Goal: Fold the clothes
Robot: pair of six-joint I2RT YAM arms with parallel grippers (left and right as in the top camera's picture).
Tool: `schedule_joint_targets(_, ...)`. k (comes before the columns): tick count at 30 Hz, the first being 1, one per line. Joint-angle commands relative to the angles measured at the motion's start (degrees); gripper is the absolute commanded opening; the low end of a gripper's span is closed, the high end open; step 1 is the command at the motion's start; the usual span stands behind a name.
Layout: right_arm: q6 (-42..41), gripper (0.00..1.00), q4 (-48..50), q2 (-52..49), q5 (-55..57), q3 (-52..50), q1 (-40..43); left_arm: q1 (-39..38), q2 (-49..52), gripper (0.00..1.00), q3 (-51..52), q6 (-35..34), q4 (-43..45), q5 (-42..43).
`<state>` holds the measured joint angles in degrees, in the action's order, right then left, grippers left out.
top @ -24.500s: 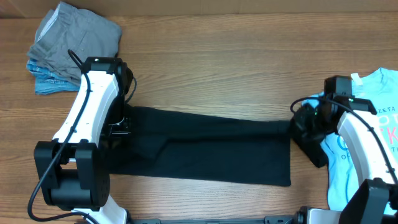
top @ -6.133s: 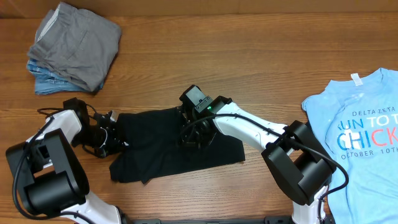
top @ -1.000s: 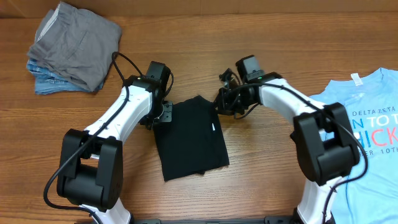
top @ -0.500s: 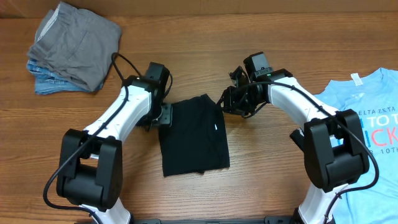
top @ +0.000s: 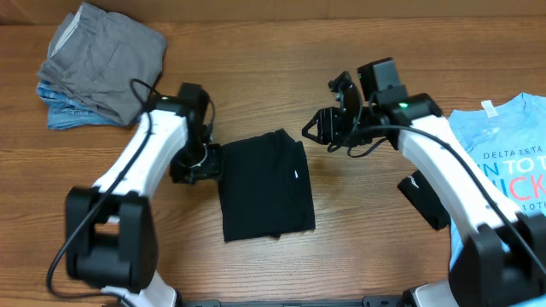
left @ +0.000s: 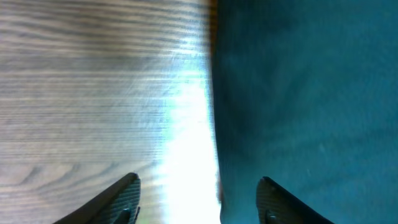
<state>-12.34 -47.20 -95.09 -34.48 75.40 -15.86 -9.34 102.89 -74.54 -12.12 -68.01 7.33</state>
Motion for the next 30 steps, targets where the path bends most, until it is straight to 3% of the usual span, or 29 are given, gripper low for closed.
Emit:
schedule_joint_targets(1,0.3,0.57,-1.5,5.6,-2.3,1.2,0.0,2.8,-10.3,0.76,-1.7,1.8,-1.6,2.3)
schedule_joint_targets(5,-0.1,0.63,-6.4,7.4,-2.2,1.2,-1.0,6.8,-16.9,0.95,-1.7,1.9,-1.8,1.2)
schedule_joint_targets(9,-2.1,0.61,-11.4,5.9,1.1,1.1,-3.2,9.5,-17.8,1.0,-0.9,2.5,-2.7,3.9)
schedule_joint_targets(13,-5.1,0.56,-12.3,3.6,9.2,-0.1,-6.4,9.3,-17.1,1.0,3.2,3.1,-0.2,9.4)
schedule_joint_targets(19,-9.3,0.32,-11.6,-2.1,9.8,-2.5,-10.0,8.9,-14.6,0.96,10.8,3.1,8.7,16.0)
schedule_joint_targets(22,-9.5,0.29,-11.6,-6.0,9.4,-2.7,-11.2,8.9,-13.2,0.85,13.6,3.1,10.1,16.9)
schedule_joint_targets(25,-10.3,0.21,-11.6,-9.0,9.4,-2.7,-11.8,8.6,-11.8,0.87,15.6,3.6,12.9,17.1)
schedule_joint_targets(30,-10.2,0.21,-13.8,-10.2,5.0,-2.7,-11.8,8.6,-11.5,0.83,15.6,8.3,17.3,18.1)
